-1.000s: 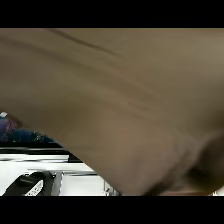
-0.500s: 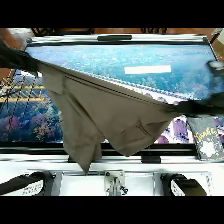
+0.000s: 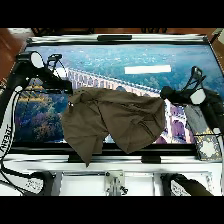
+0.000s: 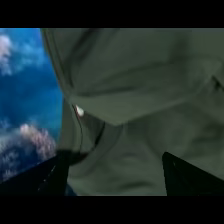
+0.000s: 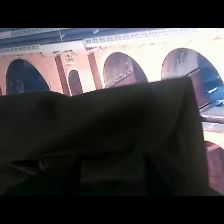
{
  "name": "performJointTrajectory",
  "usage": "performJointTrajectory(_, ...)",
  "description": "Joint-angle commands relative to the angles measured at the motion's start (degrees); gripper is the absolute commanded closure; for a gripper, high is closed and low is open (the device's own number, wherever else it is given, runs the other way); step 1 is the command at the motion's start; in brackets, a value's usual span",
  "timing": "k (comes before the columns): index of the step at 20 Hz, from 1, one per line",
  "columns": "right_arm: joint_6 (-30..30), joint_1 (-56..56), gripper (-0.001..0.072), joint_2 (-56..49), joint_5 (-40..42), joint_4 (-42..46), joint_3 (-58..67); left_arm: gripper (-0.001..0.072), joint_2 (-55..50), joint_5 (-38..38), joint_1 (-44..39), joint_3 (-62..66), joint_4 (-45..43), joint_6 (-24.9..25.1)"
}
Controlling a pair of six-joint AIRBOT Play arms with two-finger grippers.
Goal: Fold the shirts.
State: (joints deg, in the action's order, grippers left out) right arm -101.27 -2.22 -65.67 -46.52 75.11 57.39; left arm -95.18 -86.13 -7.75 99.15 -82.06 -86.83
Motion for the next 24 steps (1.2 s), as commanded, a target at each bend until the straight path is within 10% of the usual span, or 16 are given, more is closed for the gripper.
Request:
performJointTrajectory(1, 11.41, -4.48, 0.0207, 3.19, -17.51, 7.82, 3.37, -0.0012, 3.50, -12.50, 4.07, 0.11, 2.27, 3.48)
performJointTrajectory(2, 12.83, -6.82, 0.0207, 4.81, -23.23, 10.78, 3.10, 0.0016, 5.92, -12.74, 6.51, -1.49, 5.05, 2.62)
performJointTrajectory(4, 17.27, -13.09, 0.0207, 7.56, -31.17, 9.11, 0.37, 0.0310, 11.13, -11.69, 11.04, -9.05, 12.94, 1.60)
performJointTrajectory(6, 20.06, -18.75, 0.0207, 10.14, -33.44, 3.89, -5.11, 0.0287, 17.55, -8.02, 13.73, -23.21, 16.09, 0.39)
performJointTrajectory(8, 23.04, -21.97, 0.0207, 12.09, -33.68, -1.03, -10.60, 0.0046, 24.11, -2.89, 14.60, -39.41, 16.13, 0.70)
performJointTrajectory(14, 26.84, -22.67, 0.0207, 12.57, -34.58, -11.43, -13.79, 0.0142, 33.77, 11.06, 17.35, -63.47, 19.43, 1.66)
performJointTrajectory(24, 26.80, -22.67, 0.0184, 12.50, -34.93, -13.53, -16.37, 0.0180, 29.99, 22.95, 14.86, -69.24, 26.60, 4.79)
